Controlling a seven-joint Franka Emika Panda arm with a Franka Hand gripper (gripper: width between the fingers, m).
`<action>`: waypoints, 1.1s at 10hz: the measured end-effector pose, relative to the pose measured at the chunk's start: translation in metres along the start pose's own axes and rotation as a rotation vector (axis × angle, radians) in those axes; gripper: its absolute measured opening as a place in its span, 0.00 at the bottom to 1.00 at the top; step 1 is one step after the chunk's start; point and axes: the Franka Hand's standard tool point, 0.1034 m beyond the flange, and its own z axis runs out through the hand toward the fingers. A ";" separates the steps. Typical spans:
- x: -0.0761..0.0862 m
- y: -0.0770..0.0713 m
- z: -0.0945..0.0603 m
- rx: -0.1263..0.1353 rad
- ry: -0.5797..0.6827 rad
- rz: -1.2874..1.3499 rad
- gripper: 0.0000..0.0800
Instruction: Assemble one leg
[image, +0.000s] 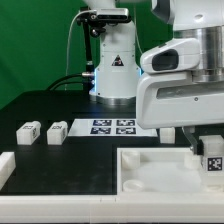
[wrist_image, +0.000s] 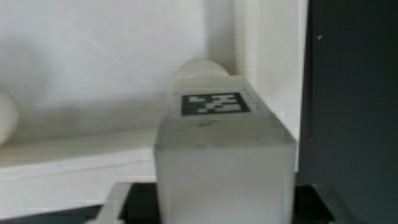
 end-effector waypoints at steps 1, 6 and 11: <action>0.000 0.002 0.000 -0.001 -0.002 0.227 0.36; -0.003 0.009 0.001 -0.010 -0.008 1.141 0.36; -0.006 0.009 0.003 -0.018 -0.014 1.313 0.68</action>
Offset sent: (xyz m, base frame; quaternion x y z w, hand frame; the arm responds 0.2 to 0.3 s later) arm 0.0320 0.0308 0.0188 0.0919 0.0311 0.4053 0.9090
